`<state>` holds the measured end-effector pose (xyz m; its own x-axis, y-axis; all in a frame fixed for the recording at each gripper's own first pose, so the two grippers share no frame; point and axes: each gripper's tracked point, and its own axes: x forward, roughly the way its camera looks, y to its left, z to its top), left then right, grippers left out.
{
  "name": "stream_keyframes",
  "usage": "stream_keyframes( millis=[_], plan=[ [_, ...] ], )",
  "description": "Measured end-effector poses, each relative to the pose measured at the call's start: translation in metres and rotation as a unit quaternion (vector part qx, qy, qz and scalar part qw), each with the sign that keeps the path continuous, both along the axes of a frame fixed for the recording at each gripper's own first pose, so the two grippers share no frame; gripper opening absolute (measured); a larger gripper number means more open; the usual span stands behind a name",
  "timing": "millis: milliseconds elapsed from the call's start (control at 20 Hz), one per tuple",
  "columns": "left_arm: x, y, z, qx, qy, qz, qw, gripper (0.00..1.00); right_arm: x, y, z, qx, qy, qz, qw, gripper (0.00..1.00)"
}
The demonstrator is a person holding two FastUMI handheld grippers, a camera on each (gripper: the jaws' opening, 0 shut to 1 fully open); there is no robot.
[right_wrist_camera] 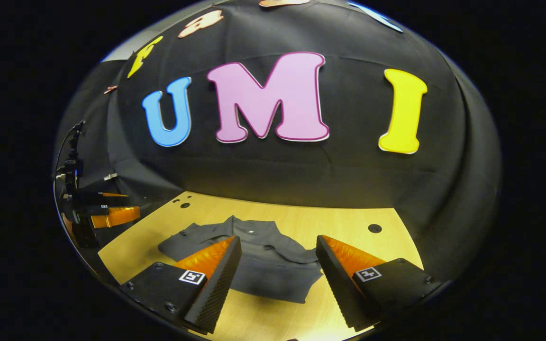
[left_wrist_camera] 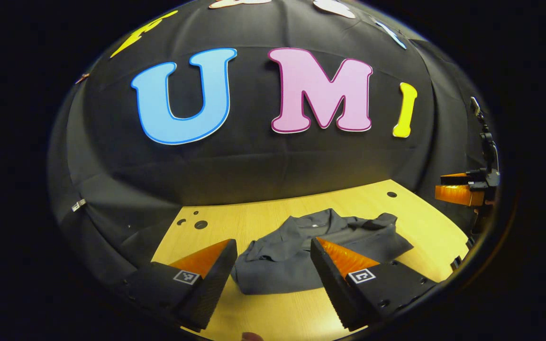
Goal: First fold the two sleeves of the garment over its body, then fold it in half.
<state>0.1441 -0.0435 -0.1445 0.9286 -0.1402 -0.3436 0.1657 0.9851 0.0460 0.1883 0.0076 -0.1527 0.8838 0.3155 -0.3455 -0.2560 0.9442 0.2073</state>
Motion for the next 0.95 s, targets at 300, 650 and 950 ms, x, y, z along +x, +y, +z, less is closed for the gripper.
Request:
stream_keyframes(
  millis=[300,650,950],
  plan=[
    [-0.062,0.001,-0.009,-0.018,0.017,0.001,1.0,0.98,-0.047,0.014,0.012,0.033,0.0,0.019,0.999,0.98],
    [-0.109,0.006,-0.024,-0.027,0.032,0.046,0.998,0.98,-0.084,0.021,-0.022,0.033,0.04,0.07,0.996,0.98],
    [-0.142,-0.003,-0.037,-0.042,0.044,0.092,0.994,0.98,-0.086,0.016,-0.036,0.025,0.057,0.118,0.991,0.99]
  ],
)
